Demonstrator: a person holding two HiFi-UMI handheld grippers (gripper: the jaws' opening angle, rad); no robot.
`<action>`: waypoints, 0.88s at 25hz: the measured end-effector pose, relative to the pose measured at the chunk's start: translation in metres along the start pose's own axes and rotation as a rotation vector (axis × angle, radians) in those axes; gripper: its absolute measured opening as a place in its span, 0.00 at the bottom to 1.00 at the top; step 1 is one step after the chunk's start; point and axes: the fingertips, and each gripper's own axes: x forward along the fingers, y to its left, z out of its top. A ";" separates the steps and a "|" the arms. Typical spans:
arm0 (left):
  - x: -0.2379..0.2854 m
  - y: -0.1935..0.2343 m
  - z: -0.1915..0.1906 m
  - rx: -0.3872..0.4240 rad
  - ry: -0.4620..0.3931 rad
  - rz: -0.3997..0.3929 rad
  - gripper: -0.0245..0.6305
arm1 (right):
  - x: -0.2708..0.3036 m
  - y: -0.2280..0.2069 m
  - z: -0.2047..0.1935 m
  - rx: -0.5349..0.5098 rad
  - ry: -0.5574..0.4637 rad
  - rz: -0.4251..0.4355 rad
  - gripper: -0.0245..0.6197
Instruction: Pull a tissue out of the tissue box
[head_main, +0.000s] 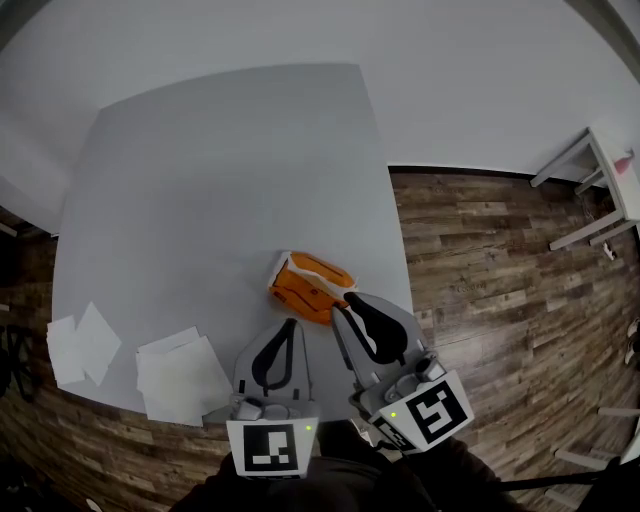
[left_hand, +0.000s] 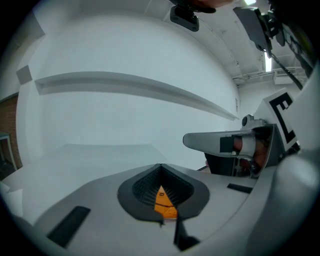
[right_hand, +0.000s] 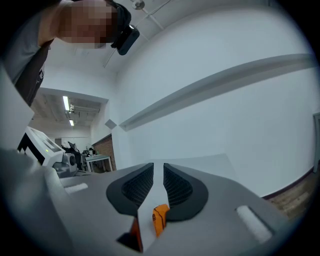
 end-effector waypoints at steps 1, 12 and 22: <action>0.004 0.000 0.000 -0.005 0.004 0.004 0.04 | 0.004 -0.002 -0.002 -0.002 0.011 0.009 0.10; 0.041 0.014 -0.014 -0.031 0.057 0.026 0.04 | 0.044 -0.019 -0.034 -0.039 0.086 0.063 0.12; 0.055 0.016 -0.035 -0.066 0.101 0.028 0.04 | 0.050 -0.034 -0.066 -0.055 0.148 0.059 0.13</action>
